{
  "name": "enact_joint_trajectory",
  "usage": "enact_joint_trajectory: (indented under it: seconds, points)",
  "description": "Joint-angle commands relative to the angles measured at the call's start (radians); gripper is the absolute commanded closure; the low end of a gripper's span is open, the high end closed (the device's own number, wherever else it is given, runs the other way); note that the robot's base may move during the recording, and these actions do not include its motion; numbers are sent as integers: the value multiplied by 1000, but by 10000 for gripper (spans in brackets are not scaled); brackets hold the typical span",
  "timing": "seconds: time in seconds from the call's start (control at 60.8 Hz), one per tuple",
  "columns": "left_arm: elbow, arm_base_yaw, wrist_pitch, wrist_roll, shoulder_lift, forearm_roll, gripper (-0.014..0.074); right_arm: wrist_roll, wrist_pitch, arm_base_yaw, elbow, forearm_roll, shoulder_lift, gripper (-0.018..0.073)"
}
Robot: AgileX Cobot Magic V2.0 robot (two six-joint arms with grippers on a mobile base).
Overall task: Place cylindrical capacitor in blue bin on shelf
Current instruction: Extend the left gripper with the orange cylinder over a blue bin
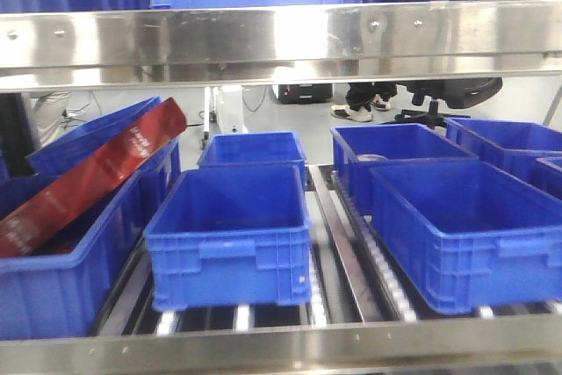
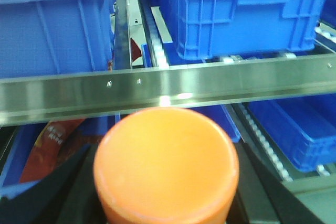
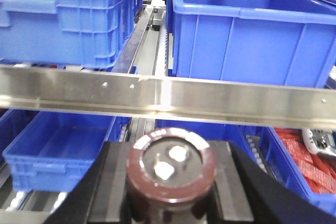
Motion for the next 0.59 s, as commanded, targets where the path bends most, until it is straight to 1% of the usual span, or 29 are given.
enact_joint_trajectory:
  seconds: [0.0,0.576]
  points:
    - [-6,-6,-22,-4,-3,-3,707,-4,-24,1,-3,-2,-1,712]
    - [-6,-6,-22,-4,-2,-3,707,-4,-24,1,-3,-2,-1,712]
